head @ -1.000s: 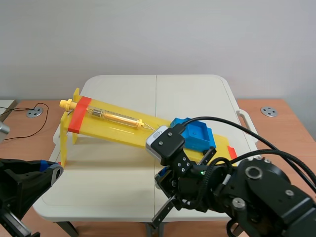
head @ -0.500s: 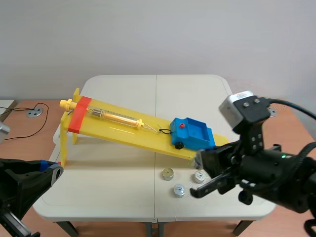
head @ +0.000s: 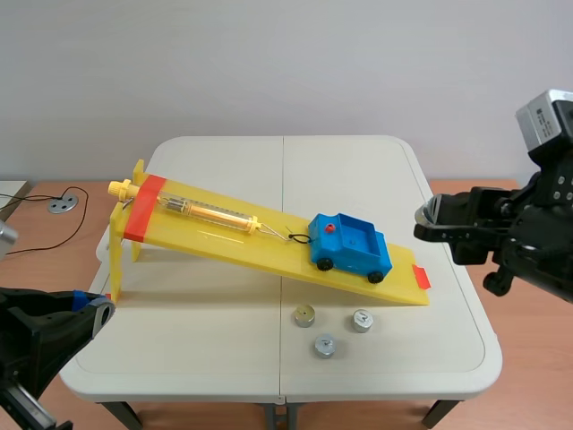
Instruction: Place the four metal weights on the blue cart on the ramp.
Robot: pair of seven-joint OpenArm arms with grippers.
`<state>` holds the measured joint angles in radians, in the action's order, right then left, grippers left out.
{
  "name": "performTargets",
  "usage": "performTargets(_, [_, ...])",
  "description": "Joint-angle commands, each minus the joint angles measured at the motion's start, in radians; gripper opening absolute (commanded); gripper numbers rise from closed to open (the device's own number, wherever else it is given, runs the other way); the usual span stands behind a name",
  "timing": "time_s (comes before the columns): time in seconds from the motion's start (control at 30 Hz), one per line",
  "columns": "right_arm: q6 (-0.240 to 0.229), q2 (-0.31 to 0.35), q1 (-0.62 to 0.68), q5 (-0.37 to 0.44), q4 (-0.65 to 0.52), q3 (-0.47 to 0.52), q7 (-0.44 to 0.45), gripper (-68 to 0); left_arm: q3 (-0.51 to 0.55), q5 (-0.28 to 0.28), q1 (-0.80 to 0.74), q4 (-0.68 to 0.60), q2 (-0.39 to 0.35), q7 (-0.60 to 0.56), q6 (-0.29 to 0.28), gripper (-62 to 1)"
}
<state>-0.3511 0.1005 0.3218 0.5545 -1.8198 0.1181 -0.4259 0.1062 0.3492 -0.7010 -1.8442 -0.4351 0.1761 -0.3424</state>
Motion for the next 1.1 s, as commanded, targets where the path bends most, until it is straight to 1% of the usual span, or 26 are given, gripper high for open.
performTargets(0.0, [0.011,0.005,-0.116,0.079,-0.016,-0.039,0.125,-66.9,0.017,0.074,0.006,-0.071,-0.001,-0.087,-0.028,-58.2])
performTargets(0.37, [0.010,-0.043,-0.292,0.080,0.193,-0.039,0.151,-66.9,0.017,0.074,0.006,-0.071,-0.001,-0.084,-0.028,-58.2])
performTargets(0.67, [0.002,-0.049,-0.409,0.082,0.343,-0.063,0.149,-66.9,0.017,0.074,0.006,-0.071,-0.001,-0.077,-0.028,-58.2])
performTargets(0.83, [-0.016,-0.062,-0.462,0.082,0.411,-0.080,0.142,-66.9,0.017,0.074,0.006,-0.071,-0.001,-0.073,-0.028,-58.2])
performTargets(1.07, [-0.016,-0.096,-0.491,0.082,0.465,-0.080,0.141,-66.9,0.017,0.074,0.006,-0.071,-0.001,-0.070,-0.028,-58.2])
